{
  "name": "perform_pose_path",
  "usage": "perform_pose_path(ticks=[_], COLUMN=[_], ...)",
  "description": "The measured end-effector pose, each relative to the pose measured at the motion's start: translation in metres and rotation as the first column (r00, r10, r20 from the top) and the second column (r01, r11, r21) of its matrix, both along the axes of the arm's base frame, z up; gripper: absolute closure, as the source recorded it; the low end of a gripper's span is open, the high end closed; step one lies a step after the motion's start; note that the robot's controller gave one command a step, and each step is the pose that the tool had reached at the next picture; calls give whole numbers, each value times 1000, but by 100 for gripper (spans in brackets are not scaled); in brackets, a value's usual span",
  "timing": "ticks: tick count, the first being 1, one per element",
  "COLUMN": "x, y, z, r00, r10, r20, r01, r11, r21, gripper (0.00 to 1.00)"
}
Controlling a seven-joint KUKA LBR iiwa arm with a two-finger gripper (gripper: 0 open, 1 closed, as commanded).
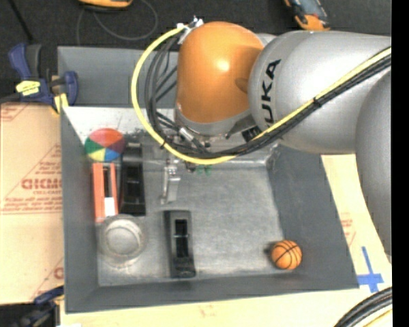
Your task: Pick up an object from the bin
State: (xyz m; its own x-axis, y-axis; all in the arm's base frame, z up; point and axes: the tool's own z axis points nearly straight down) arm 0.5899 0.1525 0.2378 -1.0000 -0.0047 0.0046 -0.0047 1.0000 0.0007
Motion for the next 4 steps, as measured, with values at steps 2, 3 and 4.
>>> perform_pose_path(ticks=[2, 3, 4], x=[-22, -47, -48], y=[-26, -2, -6], z=[-33, -93, -114], r00=[998, 996, 984], r10=[68, 85, 180], r20=[13, 11, 2], r01=[-68, -85, -180], r11=[998, 996, 984], r21=[0, -2, 5], gripper=[0, 0, 0])
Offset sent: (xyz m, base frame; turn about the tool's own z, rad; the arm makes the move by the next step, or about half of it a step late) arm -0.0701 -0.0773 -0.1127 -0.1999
